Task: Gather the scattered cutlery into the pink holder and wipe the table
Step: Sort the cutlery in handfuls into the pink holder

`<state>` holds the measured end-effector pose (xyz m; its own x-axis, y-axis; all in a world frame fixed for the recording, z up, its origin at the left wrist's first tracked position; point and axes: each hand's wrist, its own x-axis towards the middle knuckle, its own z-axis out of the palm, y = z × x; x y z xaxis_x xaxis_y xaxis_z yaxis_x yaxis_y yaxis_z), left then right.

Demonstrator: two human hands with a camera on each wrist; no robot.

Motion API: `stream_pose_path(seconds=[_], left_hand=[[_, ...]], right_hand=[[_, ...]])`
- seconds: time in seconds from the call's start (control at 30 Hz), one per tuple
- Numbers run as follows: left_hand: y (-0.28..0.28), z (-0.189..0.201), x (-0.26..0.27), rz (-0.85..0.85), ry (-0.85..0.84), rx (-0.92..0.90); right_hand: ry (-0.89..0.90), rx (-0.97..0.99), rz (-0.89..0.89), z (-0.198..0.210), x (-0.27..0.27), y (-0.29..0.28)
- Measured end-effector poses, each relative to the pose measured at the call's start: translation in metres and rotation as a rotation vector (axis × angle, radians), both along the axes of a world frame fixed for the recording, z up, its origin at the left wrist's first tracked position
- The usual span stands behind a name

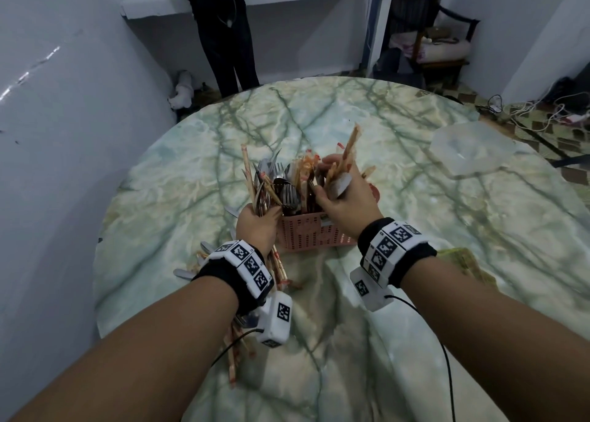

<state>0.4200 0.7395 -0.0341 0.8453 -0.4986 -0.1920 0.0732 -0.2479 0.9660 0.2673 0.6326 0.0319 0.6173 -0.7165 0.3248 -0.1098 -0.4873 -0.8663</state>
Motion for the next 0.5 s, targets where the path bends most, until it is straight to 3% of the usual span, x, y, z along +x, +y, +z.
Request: stream_pose_path(seconds=[0.23, 0.4, 0.5], left_hand=[[-0.0022, -0.0057, 0.005, -0.009, -0.031, 0.04], [-0.0031, -0.0025, 0.0025, -0.005, -0.027, 0.055], [-0.0026, -0.0028, 0.0025, -0.001, -0.019, 0.042]], right_hand=[[-0.101, -0.017, 0.063, 0.0038, -0.0008, 0.0047], [0.024, -0.072, 0.085, 0.0013, 0.0009, 0.0026], [-0.004, -0.077, 0.101, 0.0029, -0.0016, 0.0027]])
